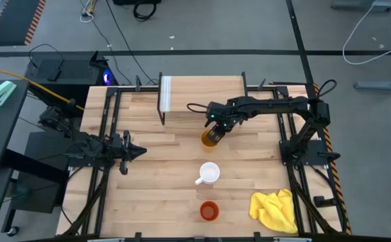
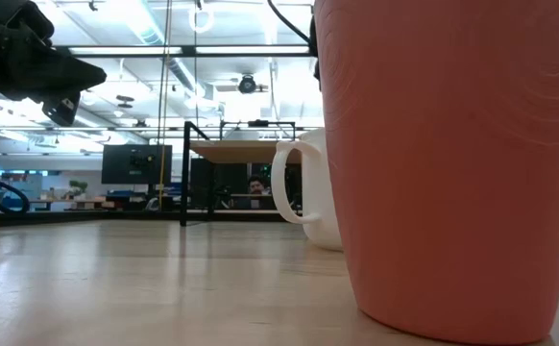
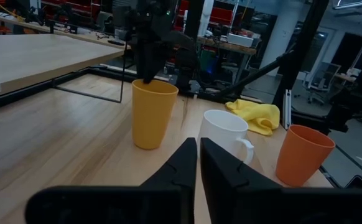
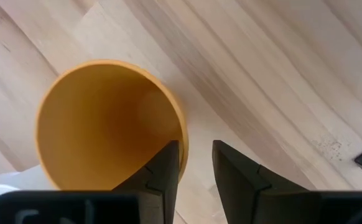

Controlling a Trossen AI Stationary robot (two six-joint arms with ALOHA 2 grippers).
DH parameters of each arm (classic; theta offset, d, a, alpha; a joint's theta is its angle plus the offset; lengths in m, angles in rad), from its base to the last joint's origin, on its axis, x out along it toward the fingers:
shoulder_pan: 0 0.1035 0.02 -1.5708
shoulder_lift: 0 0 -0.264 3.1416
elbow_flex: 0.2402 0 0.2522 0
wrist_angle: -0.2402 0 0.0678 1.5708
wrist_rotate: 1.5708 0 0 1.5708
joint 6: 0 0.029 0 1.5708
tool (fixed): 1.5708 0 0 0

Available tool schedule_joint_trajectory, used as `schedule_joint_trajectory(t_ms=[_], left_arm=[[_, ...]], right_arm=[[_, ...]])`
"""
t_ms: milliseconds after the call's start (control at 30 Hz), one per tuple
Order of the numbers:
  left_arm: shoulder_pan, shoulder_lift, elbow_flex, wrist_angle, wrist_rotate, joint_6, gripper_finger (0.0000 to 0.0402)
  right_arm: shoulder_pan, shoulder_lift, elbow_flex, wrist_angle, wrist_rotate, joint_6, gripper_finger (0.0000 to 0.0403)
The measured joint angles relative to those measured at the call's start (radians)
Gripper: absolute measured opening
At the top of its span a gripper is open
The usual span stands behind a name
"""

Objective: Stack small to large cups/mugs on shelf
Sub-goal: Put the yellow cup on the shelf

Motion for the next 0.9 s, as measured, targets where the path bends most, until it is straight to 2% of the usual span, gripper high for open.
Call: schedule_joint_trajectory(t_ms=[400,533,733,900], left_arm=[[0.0,0.0,0.0,0.0,0.0,0.0,0.0033],[0.0,0.0,0.0,0.0,0.0,0.0,0.0027],[0.0,0.0,0.0,0.0,0.0,-0.001,0.0025],[0.0,0.0,0.0,0.0,0.0,-0.001,0.003]], right_arm=[[0.0,0.001,-0.023,0.021,-0.001,0.024,0.0098],[0.0,0.001,-0.023,0.022,-0.001,0.032,0.0074],[0.0,0.001,-0.023,0.021,-0.001,0.023,0.0014],[0.0,0.001,-0.023,0.022,-0.001,0.022,0.002]])
